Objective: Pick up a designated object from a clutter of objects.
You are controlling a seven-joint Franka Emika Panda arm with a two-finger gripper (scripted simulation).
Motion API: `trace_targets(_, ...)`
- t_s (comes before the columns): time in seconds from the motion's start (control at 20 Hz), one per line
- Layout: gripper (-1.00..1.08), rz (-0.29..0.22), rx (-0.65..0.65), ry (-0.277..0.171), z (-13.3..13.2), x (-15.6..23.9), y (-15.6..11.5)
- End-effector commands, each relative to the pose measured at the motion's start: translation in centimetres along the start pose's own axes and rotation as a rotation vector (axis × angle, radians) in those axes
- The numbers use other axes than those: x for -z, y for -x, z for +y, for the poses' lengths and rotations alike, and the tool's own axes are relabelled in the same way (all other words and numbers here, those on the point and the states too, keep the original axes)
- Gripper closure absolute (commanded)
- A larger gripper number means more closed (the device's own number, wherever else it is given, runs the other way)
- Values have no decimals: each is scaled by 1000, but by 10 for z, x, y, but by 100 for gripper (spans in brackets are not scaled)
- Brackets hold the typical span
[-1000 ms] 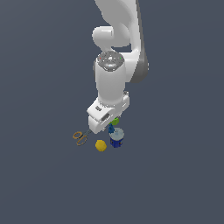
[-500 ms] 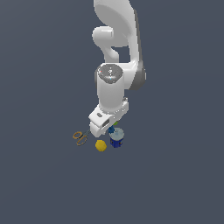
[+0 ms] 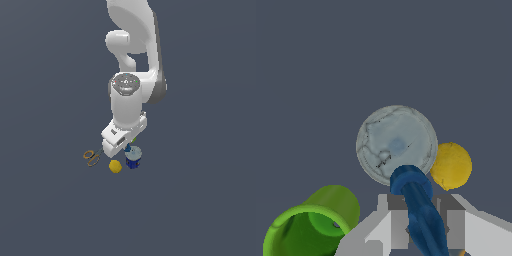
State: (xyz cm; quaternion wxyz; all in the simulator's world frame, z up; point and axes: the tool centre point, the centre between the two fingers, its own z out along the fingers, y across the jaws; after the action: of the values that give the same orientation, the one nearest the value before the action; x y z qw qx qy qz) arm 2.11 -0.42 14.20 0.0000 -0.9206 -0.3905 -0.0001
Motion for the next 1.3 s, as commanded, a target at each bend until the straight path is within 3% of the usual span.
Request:
trace_targets(0.0, 108, 0, 0, 0, 0, 0, 0)
trace_targets(0.6, 108, 0, 0, 0, 7, 40, 19)
trace_targets(1.25, 108, 2, 1, -2, 29, 164, 77)
